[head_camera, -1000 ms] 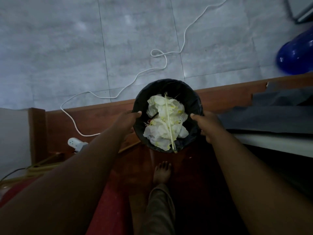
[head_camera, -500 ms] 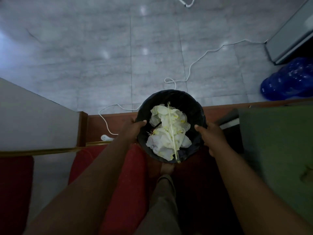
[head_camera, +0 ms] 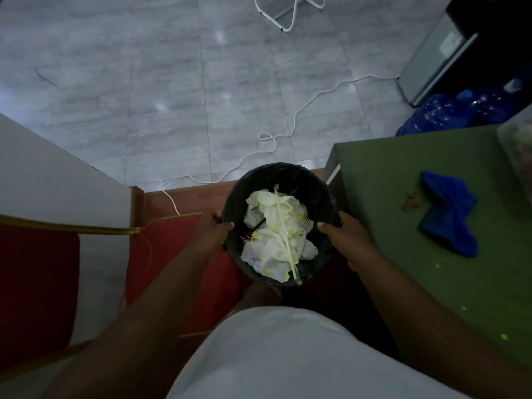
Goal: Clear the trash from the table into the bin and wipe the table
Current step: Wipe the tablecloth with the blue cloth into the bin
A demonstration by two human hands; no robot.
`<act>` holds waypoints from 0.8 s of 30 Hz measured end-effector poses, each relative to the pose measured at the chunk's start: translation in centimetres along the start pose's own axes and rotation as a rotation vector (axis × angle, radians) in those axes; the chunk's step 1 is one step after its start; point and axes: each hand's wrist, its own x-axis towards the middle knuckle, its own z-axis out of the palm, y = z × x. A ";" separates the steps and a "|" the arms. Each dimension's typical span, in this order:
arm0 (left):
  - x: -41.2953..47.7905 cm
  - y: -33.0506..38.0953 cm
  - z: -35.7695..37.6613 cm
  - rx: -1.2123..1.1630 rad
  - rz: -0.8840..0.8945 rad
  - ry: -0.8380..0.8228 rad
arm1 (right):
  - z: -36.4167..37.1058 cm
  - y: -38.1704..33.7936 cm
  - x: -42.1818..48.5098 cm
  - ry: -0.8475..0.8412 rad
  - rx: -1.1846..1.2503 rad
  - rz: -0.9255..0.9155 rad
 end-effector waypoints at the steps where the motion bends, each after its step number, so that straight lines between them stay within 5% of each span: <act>1: -0.4 -0.5 0.1 0.031 0.017 -0.020 | -0.3 0.4 -0.6 0.004 0.010 0.002; 13: -1.3 -3.0 -0.3 0.345 0.078 -0.021 | -1.7 2.9 -3.0 -0.048 0.014 0.024; 20: 1.4 -2.1 0.7 0.425 0.075 -0.164 | -14.7 2.7 -0.5 0.741 -0.379 -0.139; 22: 2.0 -1.5 1.8 0.468 0.086 -0.194 | -18.3 3.6 1.1 0.801 -0.564 -0.014; 24: 2.3 -1.2 2.7 0.488 0.075 -0.225 | -19.9 4.3 2.6 0.688 -0.673 0.129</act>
